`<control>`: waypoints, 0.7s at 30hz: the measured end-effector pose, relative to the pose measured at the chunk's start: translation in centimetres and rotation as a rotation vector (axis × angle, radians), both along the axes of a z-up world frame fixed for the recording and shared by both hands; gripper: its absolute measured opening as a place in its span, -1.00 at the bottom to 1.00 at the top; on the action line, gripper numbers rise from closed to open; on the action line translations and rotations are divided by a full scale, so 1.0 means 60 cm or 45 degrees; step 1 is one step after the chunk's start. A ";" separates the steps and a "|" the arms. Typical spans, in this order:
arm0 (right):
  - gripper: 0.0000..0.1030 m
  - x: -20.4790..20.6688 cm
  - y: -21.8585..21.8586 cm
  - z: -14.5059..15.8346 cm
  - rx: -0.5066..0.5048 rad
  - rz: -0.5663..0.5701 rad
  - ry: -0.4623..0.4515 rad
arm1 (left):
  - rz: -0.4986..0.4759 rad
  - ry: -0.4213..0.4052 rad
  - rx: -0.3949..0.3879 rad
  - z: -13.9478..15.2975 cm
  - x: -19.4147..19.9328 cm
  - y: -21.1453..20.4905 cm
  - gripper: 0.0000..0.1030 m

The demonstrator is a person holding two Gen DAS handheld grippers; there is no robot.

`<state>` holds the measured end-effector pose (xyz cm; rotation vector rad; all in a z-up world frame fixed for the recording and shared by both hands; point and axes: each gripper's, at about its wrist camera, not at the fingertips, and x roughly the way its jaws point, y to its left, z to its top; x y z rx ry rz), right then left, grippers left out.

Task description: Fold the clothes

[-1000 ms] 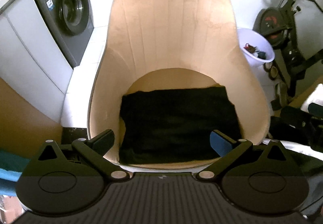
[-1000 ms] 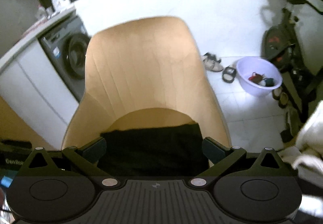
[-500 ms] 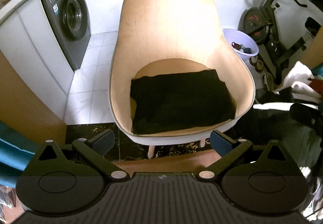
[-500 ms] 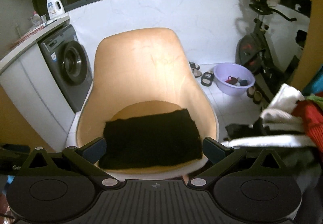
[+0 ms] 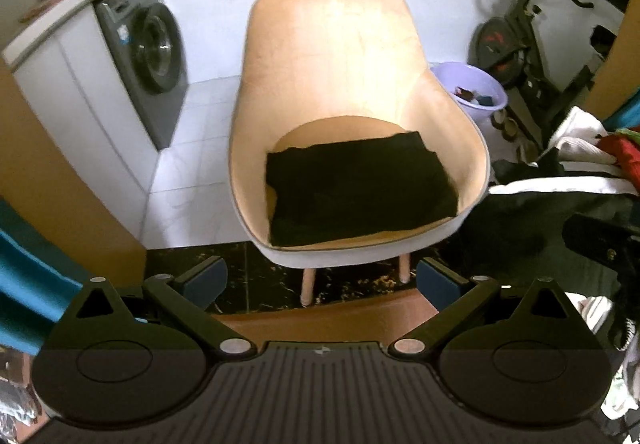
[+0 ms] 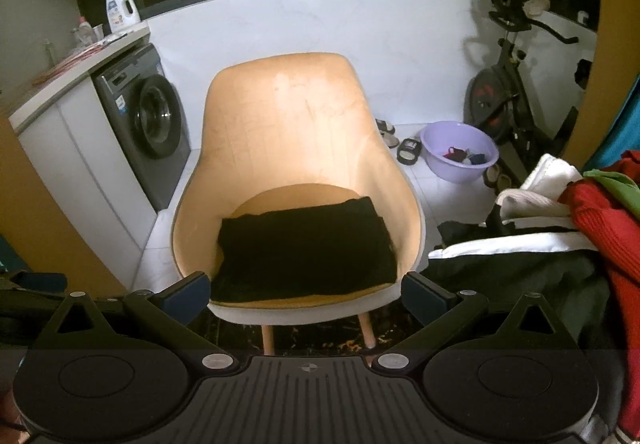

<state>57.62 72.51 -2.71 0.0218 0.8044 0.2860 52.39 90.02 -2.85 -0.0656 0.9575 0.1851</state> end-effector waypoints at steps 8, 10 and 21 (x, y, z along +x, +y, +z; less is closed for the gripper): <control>0.99 -0.044 -0.035 -0.004 -0.058 0.008 0.010 | 0.013 -0.014 -0.014 0.000 -0.032 -0.043 0.99; 0.99 -0.047 -0.044 -0.007 -0.064 0.013 0.027 | 0.027 -0.035 -0.020 0.004 -0.039 -0.051 1.00; 0.99 -0.063 -0.081 -0.018 -0.041 0.038 0.048 | 0.083 0.009 -0.047 -0.002 -0.052 -0.080 1.00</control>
